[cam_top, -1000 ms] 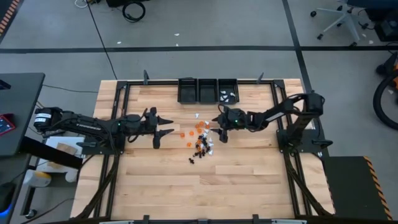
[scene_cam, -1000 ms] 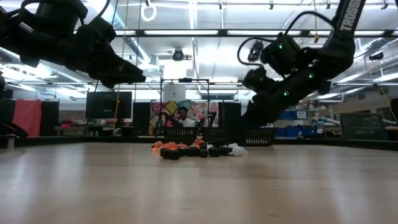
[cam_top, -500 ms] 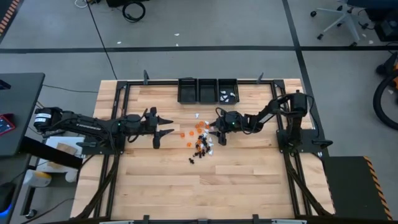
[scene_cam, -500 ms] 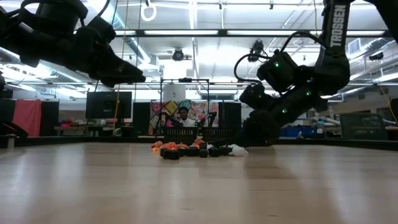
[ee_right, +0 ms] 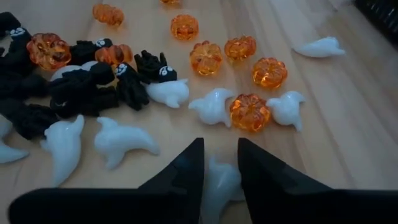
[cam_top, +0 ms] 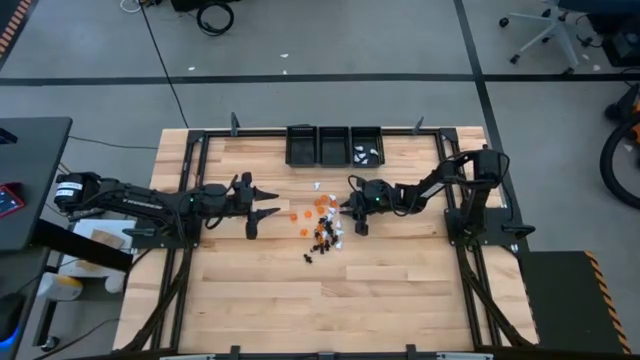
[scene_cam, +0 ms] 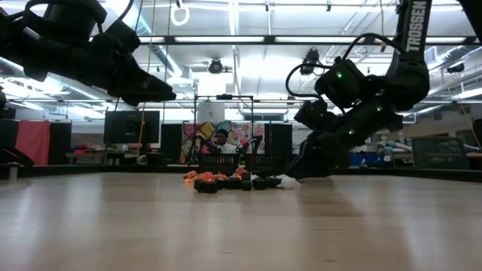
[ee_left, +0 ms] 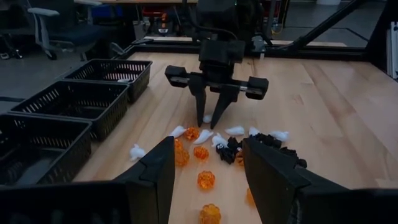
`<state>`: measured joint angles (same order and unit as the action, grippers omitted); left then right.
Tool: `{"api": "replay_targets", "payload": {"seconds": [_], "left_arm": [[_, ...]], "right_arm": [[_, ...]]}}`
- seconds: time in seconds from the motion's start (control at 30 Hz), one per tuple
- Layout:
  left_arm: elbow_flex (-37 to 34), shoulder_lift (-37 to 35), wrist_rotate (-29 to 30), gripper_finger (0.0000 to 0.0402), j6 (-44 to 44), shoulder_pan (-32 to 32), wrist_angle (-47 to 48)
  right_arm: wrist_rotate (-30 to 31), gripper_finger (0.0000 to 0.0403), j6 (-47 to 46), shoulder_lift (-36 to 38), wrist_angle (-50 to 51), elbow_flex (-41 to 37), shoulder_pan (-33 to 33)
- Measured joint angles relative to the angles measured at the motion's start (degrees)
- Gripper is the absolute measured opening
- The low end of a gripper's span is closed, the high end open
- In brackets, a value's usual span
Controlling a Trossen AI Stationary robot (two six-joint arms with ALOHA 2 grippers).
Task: Sort game pieces by color
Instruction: Put the white game piece into the right black basket
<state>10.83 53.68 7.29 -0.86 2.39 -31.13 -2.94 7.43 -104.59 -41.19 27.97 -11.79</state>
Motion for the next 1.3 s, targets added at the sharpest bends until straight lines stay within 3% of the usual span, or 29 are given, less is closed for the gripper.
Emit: {"api": "replay_targets", "payload": {"seconds": [0.37, 0.87, 1.03, 1.3], "left_arm": [[0.0, 0.0, 0.0, 0.0167, 0.0, 0.0, -0.4], [0.0, 0.0, 0.0, 0.0167, 0.1, 0.0, -0.4], [0.0, 0.0, 0.0, 0.0167, 0.2, 0.0, -0.4], [0.0, 0.0, 0.0, 0.0167, -0.4, 0.0, 0.3]], "right_arm": [[1.0, 0.0089, 0.3, 6.9, 9.5, -0.2, -1.1], [0.6, 0.0071, 0.2, 7.2, 10.4, 0.2, -1.1], [0.7, 0.0069, 1.1, 7.2, 19.5, 4.9, -1.1], [6.6, 0.0069, 6.2, 7.2, 42.2, 17.6, -1.1]]}}
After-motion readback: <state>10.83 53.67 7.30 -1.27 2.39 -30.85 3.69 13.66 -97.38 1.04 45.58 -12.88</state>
